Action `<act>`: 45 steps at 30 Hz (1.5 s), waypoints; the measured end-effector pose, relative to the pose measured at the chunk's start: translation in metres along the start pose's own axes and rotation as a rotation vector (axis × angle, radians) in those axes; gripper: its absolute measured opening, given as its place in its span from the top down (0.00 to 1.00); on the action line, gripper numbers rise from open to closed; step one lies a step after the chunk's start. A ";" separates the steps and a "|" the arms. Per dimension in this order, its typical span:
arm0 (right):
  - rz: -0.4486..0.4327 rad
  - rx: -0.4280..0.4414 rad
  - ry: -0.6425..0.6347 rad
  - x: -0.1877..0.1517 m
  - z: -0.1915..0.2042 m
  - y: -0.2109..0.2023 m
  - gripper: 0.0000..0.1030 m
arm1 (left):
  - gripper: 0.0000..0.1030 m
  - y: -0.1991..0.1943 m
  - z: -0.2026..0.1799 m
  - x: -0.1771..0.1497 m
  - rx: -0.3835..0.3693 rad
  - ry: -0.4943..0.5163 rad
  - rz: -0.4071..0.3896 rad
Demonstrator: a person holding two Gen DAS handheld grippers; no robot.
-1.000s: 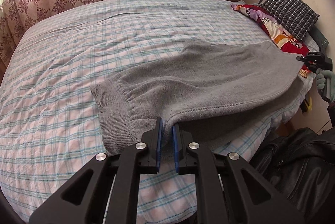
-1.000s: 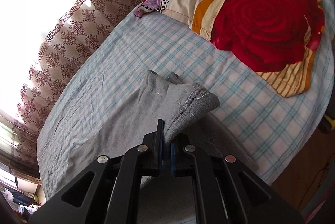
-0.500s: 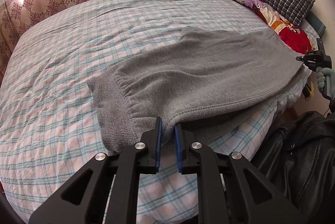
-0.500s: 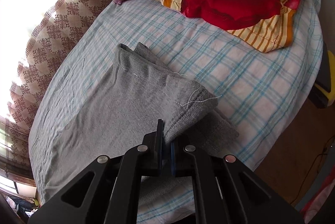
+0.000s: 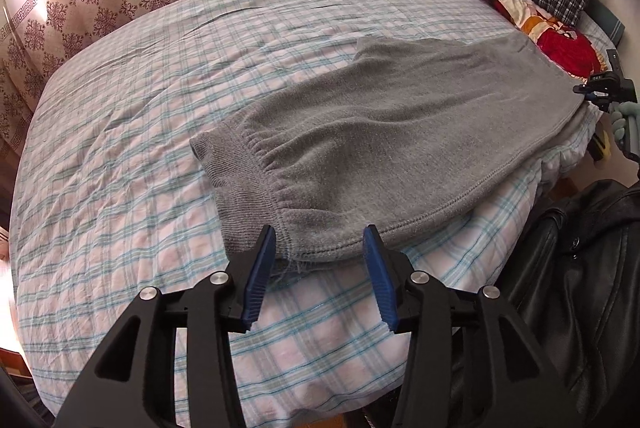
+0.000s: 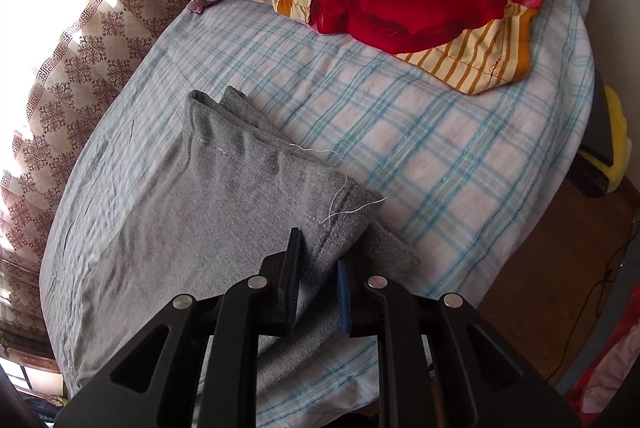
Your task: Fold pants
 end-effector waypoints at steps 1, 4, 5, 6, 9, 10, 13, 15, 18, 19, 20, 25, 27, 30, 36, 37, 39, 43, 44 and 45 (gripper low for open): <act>-0.003 -0.003 0.000 0.000 0.000 -0.001 0.84 | 0.55 -0.003 0.005 0.000 0.011 -0.011 -0.004; -0.007 -0.014 0.001 -0.001 -0.001 -0.001 0.82 | 0.54 -0.011 0.018 0.007 0.024 -0.065 -0.027; -0.016 -0.027 -0.003 0.000 0.000 -0.002 0.81 | 0.53 -0.012 0.019 0.011 0.014 -0.084 -0.035; -0.031 -0.046 -0.014 0.001 0.001 -0.005 0.78 | 0.51 -0.014 0.016 0.016 0.003 -0.090 -0.046; -0.088 -0.105 -0.067 0.005 0.005 -0.016 0.65 | 0.45 -0.012 -0.002 0.033 -0.017 -0.075 -0.077; -0.118 -0.133 -0.083 0.007 0.006 -0.022 0.62 | 0.45 -0.010 -0.010 0.039 -0.032 -0.069 -0.085; -0.207 -0.213 -0.141 0.015 0.009 -0.040 0.61 | 0.44 0.002 -0.035 0.053 -0.079 -0.058 -0.086; -0.243 -0.217 -0.188 0.017 0.016 -0.047 0.58 | 0.44 0.011 -0.052 0.058 -0.107 -0.047 -0.076; -0.223 -0.162 -0.268 0.010 0.036 -0.040 0.52 | 0.44 0.021 -0.074 0.061 -0.156 -0.038 -0.063; -0.198 -0.140 -0.300 0.005 0.044 -0.034 0.52 | 0.44 0.023 -0.080 0.061 -0.167 -0.031 -0.057; -0.169 -0.118 -0.328 0.000 0.051 -0.026 0.52 | 0.44 0.025 -0.086 0.060 -0.178 -0.026 -0.051; 0.020 -0.085 -0.428 -0.031 0.067 0.016 0.52 | 0.44 0.040 -0.107 0.043 -0.202 0.017 0.004; 0.092 -0.120 -0.434 -0.038 0.061 0.029 0.50 | 0.43 0.048 -0.110 0.033 -0.202 0.017 0.036; 0.133 -0.127 -0.415 -0.041 0.054 0.034 0.49 | 0.41 0.056 -0.109 0.021 -0.207 -0.013 0.061; 0.179 -0.138 -0.390 -0.045 0.051 0.030 0.49 | 0.41 0.054 -0.109 0.022 -0.198 -0.004 0.070; 0.183 -0.135 -0.388 -0.045 0.051 0.028 0.49 | 0.40 0.053 -0.109 0.024 -0.195 0.004 0.070; 0.178 -0.108 -0.372 -0.042 0.051 0.024 0.49 | 0.40 0.049 -0.111 0.033 -0.191 0.017 0.056; 0.103 -0.036 -0.308 -0.022 0.047 0.006 0.49 | 0.35 0.035 -0.126 0.056 -0.214 0.059 0.005; 0.080 -0.031 -0.306 -0.014 0.046 0.002 0.49 | 0.32 0.032 -0.133 0.063 -0.225 0.075 -0.010; 0.062 -0.026 -0.308 -0.007 0.046 0.000 0.49 | 0.30 0.030 -0.141 0.070 -0.235 0.090 -0.024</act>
Point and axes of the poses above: each gripper's, at about its wrist camera, not at the fingertips, and y roughly the way its jaws point, z to its left, x to its top, the point moved 5 cm from there along y, roughly the way its jaws point, and after that the axes turned 13 degrees about x, right-handed, at the moved point
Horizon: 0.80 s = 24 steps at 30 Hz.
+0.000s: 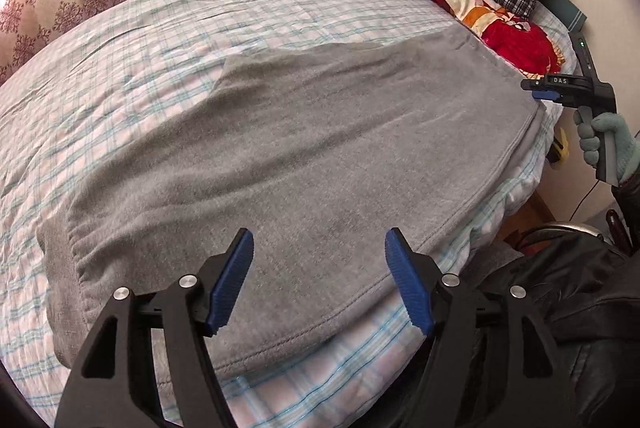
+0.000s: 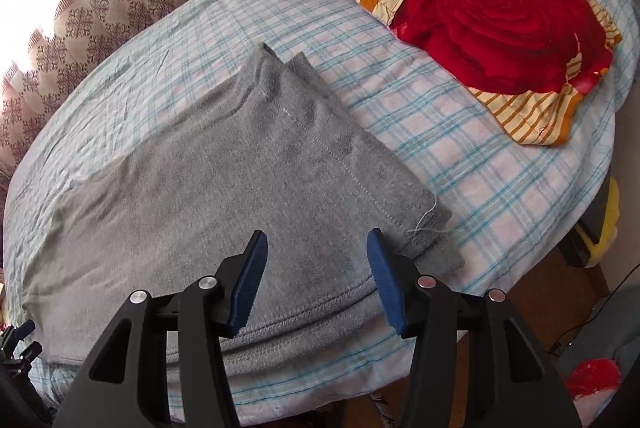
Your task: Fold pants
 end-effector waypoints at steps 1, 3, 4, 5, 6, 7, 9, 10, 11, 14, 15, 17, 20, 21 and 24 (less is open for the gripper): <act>-0.017 0.009 -0.006 0.007 -0.002 -0.003 0.49 | 0.30 0.000 -0.008 0.008 -0.008 0.015 -0.012; -0.039 0.019 -0.001 0.018 -0.008 -0.008 0.49 | 0.30 0.002 -0.026 0.025 -0.032 0.031 -0.031; -0.044 0.025 0.019 0.021 -0.013 -0.011 0.49 | 0.30 0.003 -0.035 0.033 -0.047 0.037 -0.038; -0.047 0.043 0.049 0.022 -0.019 -0.013 0.49 | 0.30 0.004 -0.045 0.039 -0.064 0.043 -0.044; -0.046 0.060 0.078 0.022 -0.025 -0.014 0.49 | 0.30 0.005 -0.055 0.045 -0.084 0.053 -0.050; -0.047 0.067 0.096 0.019 -0.030 -0.015 0.49 | 0.30 0.007 -0.066 0.050 -0.102 0.066 -0.054; -0.052 0.055 0.110 0.016 -0.039 -0.016 0.49 | 0.28 0.012 -0.088 0.058 -0.131 0.098 -0.052; -0.049 0.054 0.122 0.013 -0.044 -0.016 0.49 | 0.27 0.015 -0.099 0.062 -0.141 0.117 -0.047; -0.044 0.060 0.138 0.010 -0.048 -0.015 0.49 | 0.25 0.019 -0.110 0.066 -0.149 0.136 -0.042; -0.028 0.117 0.199 0.001 -0.057 -0.014 0.49 | 0.22 0.027 -0.138 0.074 -0.167 0.188 -0.026; -0.026 0.135 0.217 -0.001 -0.059 -0.014 0.49 | 0.20 0.030 -0.145 0.076 -0.170 0.201 -0.021; -0.024 0.167 0.250 -0.006 -0.063 -0.014 0.49 | 0.19 0.035 -0.157 0.081 -0.179 0.218 -0.011; -0.026 0.193 0.292 -0.010 -0.068 -0.011 0.49 | 0.15 0.043 -0.167 0.090 -0.193 0.204 0.007; -0.029 0.196 0.296 -0.011 -0.068 -0.010 0.50 | 0.15 0.047 -0.169 0.093 -0.200 0.190 0.016; -0.033 0.180 0.257 -0.008 -0.066 -0.006 0.53 | 0.15 0.057 -0.169 0.103 -0.215 0.143 0.048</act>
Point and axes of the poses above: each gripper's, at about its wrist camera, not at the fingertips, and y roughly the way its jaws point, z to its left, x to its top, the point moved 5 cm from there along y, roughly the way its jaws point, and after that the axes turned 13 degrees about x, right-handed, at the moved point
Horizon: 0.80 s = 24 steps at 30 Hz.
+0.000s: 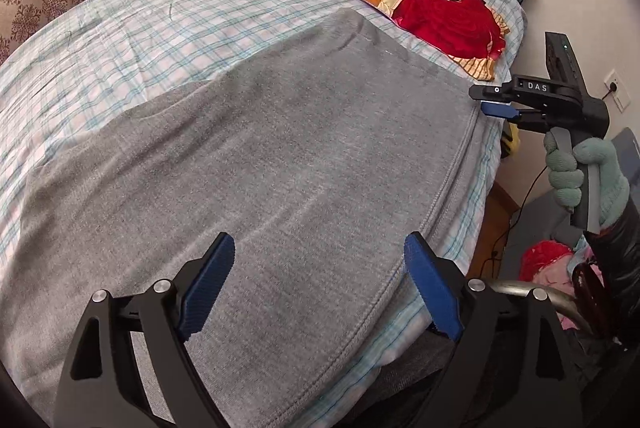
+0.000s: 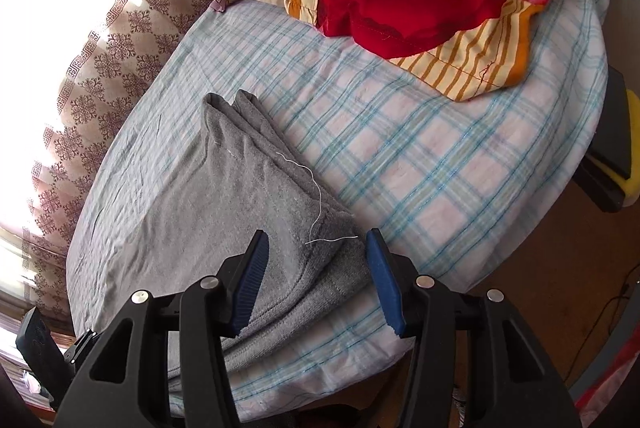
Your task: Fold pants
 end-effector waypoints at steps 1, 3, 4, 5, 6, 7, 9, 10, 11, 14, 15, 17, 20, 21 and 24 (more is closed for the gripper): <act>-0.004 -0.009 -0.021 0.002 0.001 0.001 0.56 | 0.15 0.002 0.002 0.004 -0.002 -0.011 0.005; -0.008 -0.020 -0.059 0.006 0.003 0.005 0.59 | 0.15 0.006 0.004 0.014 0.003 -0.022 0.007; -0.009 -0.019 -0.070 0.008 0.004 0.007 0.61 | 0.15 0.009 0.006 0.020 0.006 -0.024 0.005; -0.008 -0.019 -0.078 0.009 0.005 0.009 0.61 | 0.15 0.011 0.007 0.026 0.010 -0.026 0.005; -0.006 -0.020 -0.085 0.009 0.006 0.011 0.62 | 0.15 0.014 0.009 0.033 0.015 -0.030 0.005; -0.002 -0.024 -0.091 0.010 0.006 0.013 0.65 | 0.15 0.018 0.011 0.040 0.016 -0.037 0.007; -0.006 -0.034 -0.106 0.009 0.007 0.013 0.69 | 0.15 0.027 0.014 0.056 0.019 -0.050 0.019; -0.011 -0.034 -0.117 0.009 0.008 0.011 0.72 | 0.15 0.033 0.014 0.064 0.022 -0.055 0.026; -0.017 -0.033 -0.130 0.009 0.010 0.009 0.73 | 0.15 0.038 0.013 0.073 0.022 -0.056 0.030; -0.026 -0.032 -0.172 0.009 0.017 0.003 0.75 | 0.15 0.053 0.007 0.104 0.032 -0.041 0.024; -0.028 -0.026 -0.185 0.009 0.021 0.001 0.75 | 0.15 0.059 0.005 0.115 0.032 -0.034 0.019; -0.035 -0.012 -0.204 0.009 0.026 -0.003 0.75 | 0.15 0.069 -0.001 0.136 0.018 -0.032 0.007; -0.031 0.024 -0.203 0.010 0.028 -0.005 0.75 | 0.14 0.089 -0.012 0.167 -0.025 -0.041 0.000; -0.031 0.039 -0.197 0.010 0.028 -0.005 0.75 | 0.14 0.096 -0.016 0.177 -0.036 -0.042 -0.001; -0.021 0.078 -0.166 0.009 0.024 -0.003 0.75 | 0.14 0.121 -0.031 0.200 -0.065 -0.023 0.010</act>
Point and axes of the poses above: each gripper's, at about its wrist camera, not at the fingertips, and y roughly the way its jaws point, z to its left, x to its top, the point moved 5 cm from there along y, roughly the way its jaws point, and after that the axes turned 13 degrees about x, right-handed, at the moved point
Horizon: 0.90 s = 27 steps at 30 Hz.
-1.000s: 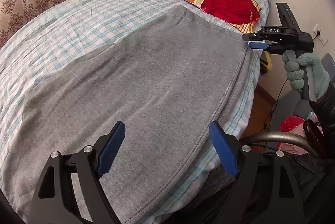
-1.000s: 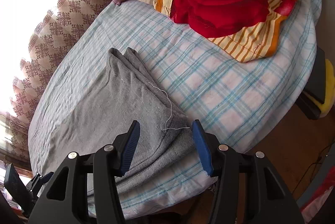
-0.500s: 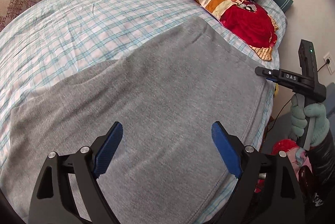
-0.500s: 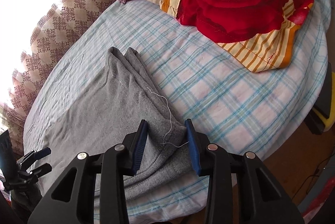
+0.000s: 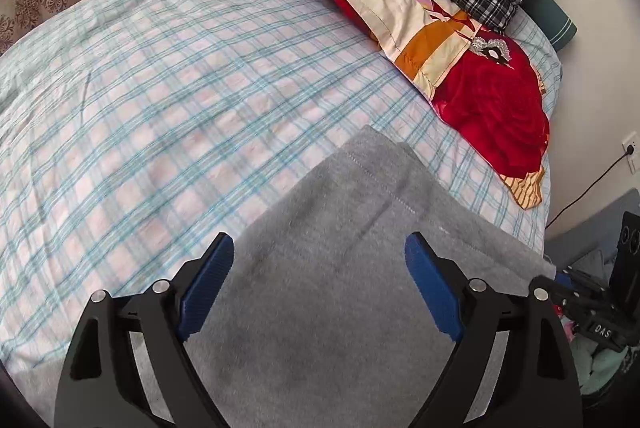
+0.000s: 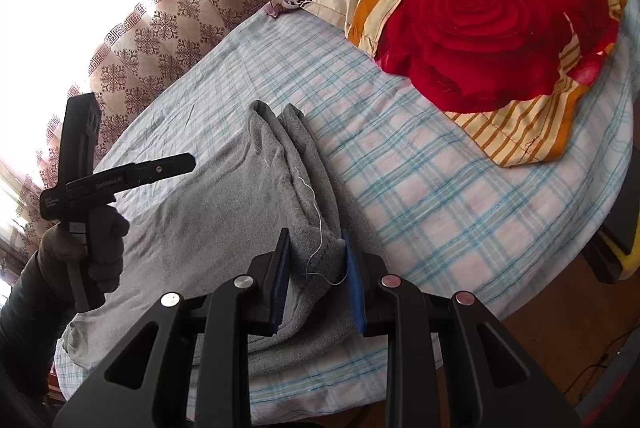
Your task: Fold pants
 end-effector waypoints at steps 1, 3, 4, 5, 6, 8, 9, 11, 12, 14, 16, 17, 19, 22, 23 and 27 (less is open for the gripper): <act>0.003 0.011 0.003 -0.001 -0.001 0.001 0.75 | 0.14 0.009 -0.005 0.007 -0.006 0.012 0.004; 0.006 0.029 0.013 -0.002 -0.002 0.002 0.74 | 0.14 0.024 -0.015 0.017 -0.023 0.046 0.010; 0.009 0.040 0.022 -0.002 -0.003 0.004 0.73 | 0.14 0.032 -0.020 0.022 -0.030 0.066 0.017; 0.012 0.050 0.029 -0.002 -0.005 0.005 0.73 | 0.14 0.039 -0.026 0.025 -0.041 0.086 0.024; 0.015 0.057 0.038 -0.003 -0.007 0.006 0.72 | 0.14 0.045 -0.031 0.028 -0.050 0.105 0.032; 0.020 0.068 0.057 -0.004 -0.012 0.008 0.70 | 0.15 0.055 -0.039 0.031 -0.059 0.137 0.047; 0.025 0.072 0.070 -0.005 -0.015 0.010 0.67 | 0.15 0.060 -0.041 0.032 -0.069 0.148 0.054; 0.031 0.085 0.101 -0.007 -0.022 0.013 0.65 | 0.16 0.066 -0.045 0.035 -0.088 0.160 0.062; 0.032 0.093 0.120 -0.007 -0.025 0.014 0.64 | 0.20 0.068 -0.047 0.037 -0.096 0.166 0.062; 0.027 0.112 0.155 -0.008 -0.031 0.016 0.64 | 0.35 0.068 -0.051 0.040 -0.119 0.178 0.062; 0.019 0.118 0.167 -0.008 -0.032 0.017 0.64 | 0.50 0.065 -0.055 0.042 -0.143 0.181 0.065; 0.014 0.114 0.160 -0.007 -0.031 0.017 0.65 | 0.57 0.064 -0.057 0.042 -0.140 0.188 0.064; 0.004 0.084 0.126 -0.006 -0.028 0.016 0.70 | 0.65 0.061 -0.061 0.041 -0.122 0.209 0.054; -0.020 0.037 0.052 -0.002 -0.017 0.009 0.72 | 0.71 0.052 -0.063 0.041 -0.099 0.216 0.030; -0.028 0.025 0.027 0.000 -0.013 0.006 0.72 | 0.72 0.048 -0.062 0.043 -0.099 0.208 0.025; -0.057 0.028 -0.020 0.005 -0.001 -0.008 0.74 | 0.73 0.026 -0.060 0.047 -0.104 0.186 -0.016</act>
Point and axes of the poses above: each gripper's, at about its wrist camera, not at the fingertips, and y roughly the way its jaws point, z to its left, x to its top, the point moved 5 cm from there along y, roughly the way its jaws point, and after that the axes turned 13 degrees about x, right-handed, at the moved point
